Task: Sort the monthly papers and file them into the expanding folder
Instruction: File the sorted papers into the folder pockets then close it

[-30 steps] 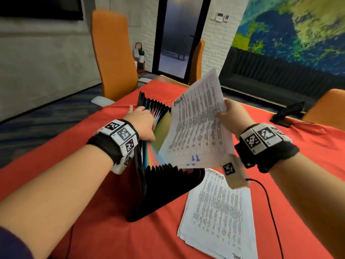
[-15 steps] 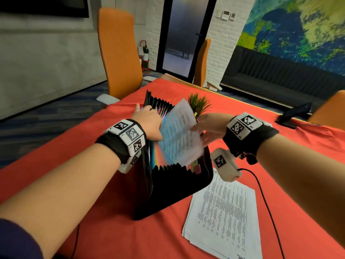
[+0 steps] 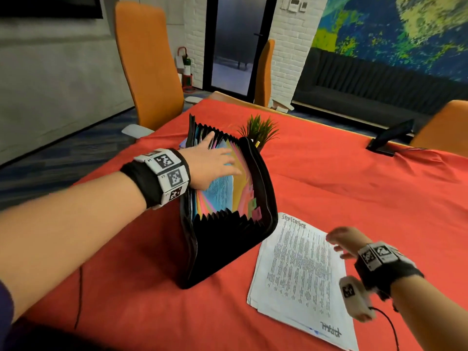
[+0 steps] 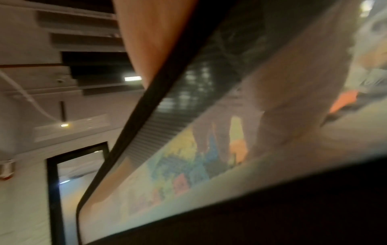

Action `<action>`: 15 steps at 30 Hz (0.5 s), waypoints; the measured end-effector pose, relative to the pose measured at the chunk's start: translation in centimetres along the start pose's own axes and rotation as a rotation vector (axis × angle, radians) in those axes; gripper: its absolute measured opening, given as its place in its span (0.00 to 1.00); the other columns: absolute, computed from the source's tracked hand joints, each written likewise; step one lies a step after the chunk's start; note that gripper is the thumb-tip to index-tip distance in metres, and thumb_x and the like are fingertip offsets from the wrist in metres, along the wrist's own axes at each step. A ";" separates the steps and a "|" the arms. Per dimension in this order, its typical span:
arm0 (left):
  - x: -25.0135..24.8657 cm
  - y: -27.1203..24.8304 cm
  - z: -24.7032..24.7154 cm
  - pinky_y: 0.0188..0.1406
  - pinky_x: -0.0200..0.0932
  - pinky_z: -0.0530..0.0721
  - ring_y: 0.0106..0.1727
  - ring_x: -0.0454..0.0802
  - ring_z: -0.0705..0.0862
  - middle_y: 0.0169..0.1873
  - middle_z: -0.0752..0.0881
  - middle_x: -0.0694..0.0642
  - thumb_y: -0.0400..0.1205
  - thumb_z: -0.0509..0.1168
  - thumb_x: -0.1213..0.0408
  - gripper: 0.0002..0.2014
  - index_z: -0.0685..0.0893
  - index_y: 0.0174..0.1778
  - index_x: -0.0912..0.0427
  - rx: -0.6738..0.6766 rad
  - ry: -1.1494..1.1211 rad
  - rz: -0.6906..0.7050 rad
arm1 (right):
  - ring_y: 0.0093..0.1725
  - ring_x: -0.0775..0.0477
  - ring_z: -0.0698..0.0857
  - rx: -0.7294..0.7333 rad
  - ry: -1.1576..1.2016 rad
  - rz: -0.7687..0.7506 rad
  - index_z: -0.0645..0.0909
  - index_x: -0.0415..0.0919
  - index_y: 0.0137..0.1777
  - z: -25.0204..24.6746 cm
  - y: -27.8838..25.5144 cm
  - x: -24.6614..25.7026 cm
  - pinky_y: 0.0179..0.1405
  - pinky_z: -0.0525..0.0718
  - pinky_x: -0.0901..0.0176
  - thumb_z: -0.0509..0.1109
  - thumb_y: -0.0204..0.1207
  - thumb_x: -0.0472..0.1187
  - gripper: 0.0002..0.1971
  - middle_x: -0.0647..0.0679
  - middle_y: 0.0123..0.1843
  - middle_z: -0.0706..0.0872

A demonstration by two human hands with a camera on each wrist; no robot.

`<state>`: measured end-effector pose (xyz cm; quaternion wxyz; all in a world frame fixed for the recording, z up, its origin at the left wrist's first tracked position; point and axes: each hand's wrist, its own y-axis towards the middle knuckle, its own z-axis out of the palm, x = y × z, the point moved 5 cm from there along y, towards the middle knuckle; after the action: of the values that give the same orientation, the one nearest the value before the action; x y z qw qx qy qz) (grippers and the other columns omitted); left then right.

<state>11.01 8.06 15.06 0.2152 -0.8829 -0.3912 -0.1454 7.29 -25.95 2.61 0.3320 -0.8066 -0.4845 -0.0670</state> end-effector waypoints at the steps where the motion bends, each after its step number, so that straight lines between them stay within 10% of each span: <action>1: -0.4 0.1 0.1 0.76 0.74 0.45 0.83 0.52 0.47 0.80 0.56 0.55 0.78 0.56 0.76 0.41 0.45 0.82 0.44 0.036 0.032 0.062 | 0.48 0.44 0.80 0.011 -0.079 0.054 0.79 0.27 0.60 1.1 0.6 -2.5 0.41 0.82 0.55 0.64 0.79 0.35 0.13 0.34 0.60 0.83; 6: -2.0 0.6 0.7 0.77 0.68 0.55 0.82 0.54 0.53 0.81 0.50 0.55 0.78 0.56 0.78 0.46 0.38 0.80 0.35 0.133 0.121 0.240 | 0.44 0.48 0.82 0.039 -0.193 0.220 0.81 0.35 0.50 5.9 0.8 -9.8 0.42 0.79 0.59 0.67 0.77 0.51 0.17 0.43 0.49 0.85; 10: -1.8 1.0 0.9 0.74 0.60 0.61 0.82 0.52 0.53 0.80 0.53 0.53 0.77 0.55 0.75 0.38 0.56 0.78 0.35 0.114 0.128 0.256 | 0.45 0.45 0.79 -0.057 -0.077 0.294 0.73 0.35 0.56 7.0 1.1 -11.1 0.39 0.77 0.58 0.78 0.61 0.60 0.34 0.42 0.51 0.81; 15: -0.3 0.9 0.4 0.79 0.61 0.33 0.78 0.46 0.66 0.61 0.81 0.48 0.78 0.57 0.62 0.10 0.82 0.48 0.49 0.004 -0.192 0.142 | 0.46 0.39 0.79 -0.143 0.059 0.352 0.68 0.29 0.60 7.8 1.0 -11.1 0.41 0.80 0.52 0.84 0.58 0.44 0.36 0.37 0.52 0.80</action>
<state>11.52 7.49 14.34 0.1885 -0.9178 -0.3467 -0.0439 0.65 -29.81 -8.63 0.2945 -0.8981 -0.3200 -0.0661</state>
